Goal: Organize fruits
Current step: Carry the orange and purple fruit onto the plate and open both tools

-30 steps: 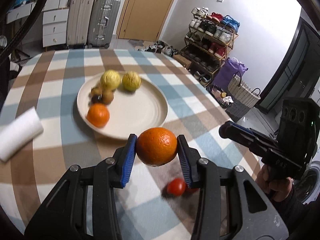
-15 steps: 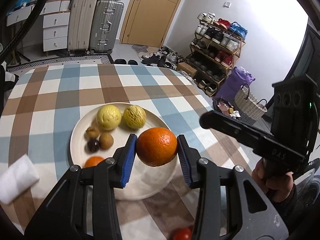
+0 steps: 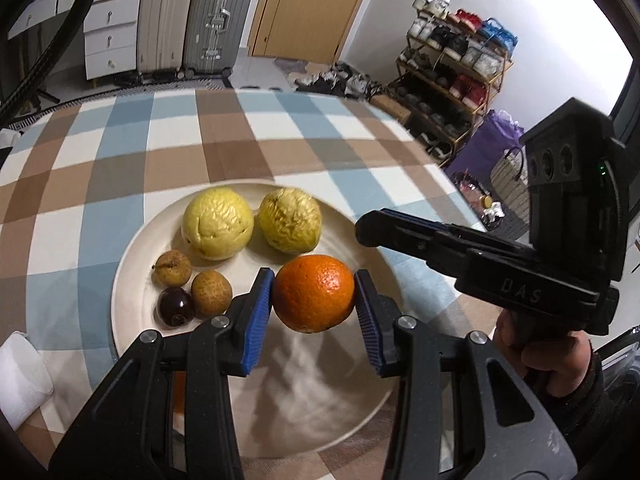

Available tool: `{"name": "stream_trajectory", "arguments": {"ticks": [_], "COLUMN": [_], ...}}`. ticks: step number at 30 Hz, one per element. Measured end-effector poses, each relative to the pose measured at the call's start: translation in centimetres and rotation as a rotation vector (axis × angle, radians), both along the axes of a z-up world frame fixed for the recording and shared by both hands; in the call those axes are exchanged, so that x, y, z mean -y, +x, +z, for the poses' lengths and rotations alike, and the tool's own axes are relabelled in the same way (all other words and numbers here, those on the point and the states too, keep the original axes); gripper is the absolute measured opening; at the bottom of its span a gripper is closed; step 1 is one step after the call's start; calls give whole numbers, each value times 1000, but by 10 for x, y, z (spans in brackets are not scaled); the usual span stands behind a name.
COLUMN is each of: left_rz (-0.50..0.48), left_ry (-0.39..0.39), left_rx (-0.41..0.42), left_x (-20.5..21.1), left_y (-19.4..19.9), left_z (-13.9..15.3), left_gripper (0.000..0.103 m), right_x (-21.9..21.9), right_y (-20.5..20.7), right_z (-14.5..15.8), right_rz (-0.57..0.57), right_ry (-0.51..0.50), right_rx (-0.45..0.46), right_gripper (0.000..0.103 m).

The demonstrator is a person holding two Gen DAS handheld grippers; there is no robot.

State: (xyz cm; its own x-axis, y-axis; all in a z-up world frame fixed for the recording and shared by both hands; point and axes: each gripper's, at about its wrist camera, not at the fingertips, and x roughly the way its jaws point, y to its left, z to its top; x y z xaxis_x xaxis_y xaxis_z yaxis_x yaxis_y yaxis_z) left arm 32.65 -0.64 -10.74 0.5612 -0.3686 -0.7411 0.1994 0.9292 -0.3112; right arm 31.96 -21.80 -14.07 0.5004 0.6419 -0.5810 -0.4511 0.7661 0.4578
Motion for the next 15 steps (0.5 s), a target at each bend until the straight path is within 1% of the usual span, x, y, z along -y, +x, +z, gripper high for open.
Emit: {"name": "stream_trajectory", "arguments": {"ticks": [2,5,11,15], "left_rz": [-2,-2,5,5], "left_ry": [18,11,15,21], "left_rx": [-12,-31,-36,-45], "left_x": [1,0,-2,-1], "left_y": [3,9,16,22], "left_z": [-7,-14,-20,-23], "left_gripper": [38,38,38,38], "right_x": [-3,-8,-17,-25], "right_y": [5,9,11,12], "right_z": [-9,-17,-23,-27], "right_rz": [7,20,37,31], "right_ry": [-16,-39,-94,-149], "right_rx": [-21,-31,-15,-5], "right_gripper": [25,25,25,25]}}
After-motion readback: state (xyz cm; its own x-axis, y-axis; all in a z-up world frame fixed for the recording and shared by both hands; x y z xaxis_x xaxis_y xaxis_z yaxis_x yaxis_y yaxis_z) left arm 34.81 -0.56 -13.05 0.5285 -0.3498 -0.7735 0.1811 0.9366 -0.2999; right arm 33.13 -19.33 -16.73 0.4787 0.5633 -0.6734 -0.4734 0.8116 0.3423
